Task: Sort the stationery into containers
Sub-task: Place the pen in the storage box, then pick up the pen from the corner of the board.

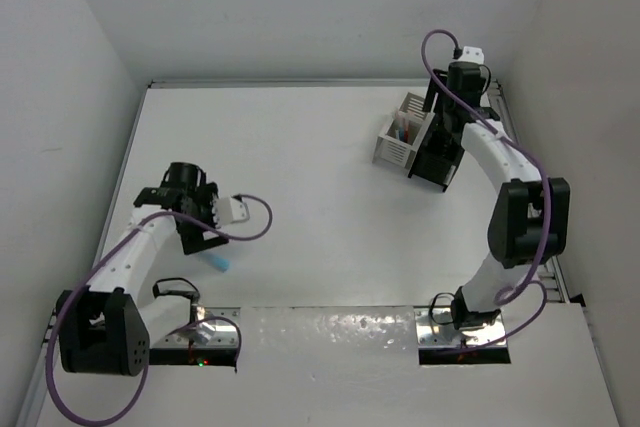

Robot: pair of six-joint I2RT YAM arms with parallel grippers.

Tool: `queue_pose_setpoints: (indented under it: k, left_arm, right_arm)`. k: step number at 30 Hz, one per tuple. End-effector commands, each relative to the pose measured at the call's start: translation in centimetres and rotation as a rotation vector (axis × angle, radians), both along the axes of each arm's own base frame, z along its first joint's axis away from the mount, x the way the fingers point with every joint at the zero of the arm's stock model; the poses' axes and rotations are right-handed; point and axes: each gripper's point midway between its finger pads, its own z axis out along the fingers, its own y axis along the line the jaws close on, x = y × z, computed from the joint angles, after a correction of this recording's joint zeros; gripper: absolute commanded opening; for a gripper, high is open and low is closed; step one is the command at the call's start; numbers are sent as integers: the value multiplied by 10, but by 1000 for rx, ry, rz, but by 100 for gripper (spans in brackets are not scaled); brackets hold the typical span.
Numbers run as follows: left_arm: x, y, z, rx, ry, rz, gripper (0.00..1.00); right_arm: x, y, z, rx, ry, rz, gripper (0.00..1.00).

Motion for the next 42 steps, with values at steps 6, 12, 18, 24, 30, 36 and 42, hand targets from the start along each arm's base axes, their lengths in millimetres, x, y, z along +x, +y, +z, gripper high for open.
queue_pose_setpoints:
  k: [6,12,18,24,30,36,42]
  left_arm:
    - [-41,4,-55,183,100,-371,99]
    - [-22,9,-80,247,76,-325,80]
    - [-28,6,-102,257,169,-273,32]
    - [-27,-18,-98,128,250,-136,0]
    - [52,-77,-16,-196,73,59,0]
    - [104,-140,73,-464,-76,85,0]
    - [107,-176,104,-575,-59,111,0]
  right_arm:
    - [-24,63,107,52,-260,235,74]
    - [-55,82,121,82,-309,293,74]
    - [-82,88,128,91,-338,310,74]
    - [-102,90,126,96,-341,313,74]
    - [-117,132,106,211,-266,413,71]
    - [-133,240,51,333,-110,588,69]
    - [-145,335,77,684,-176,798,70]
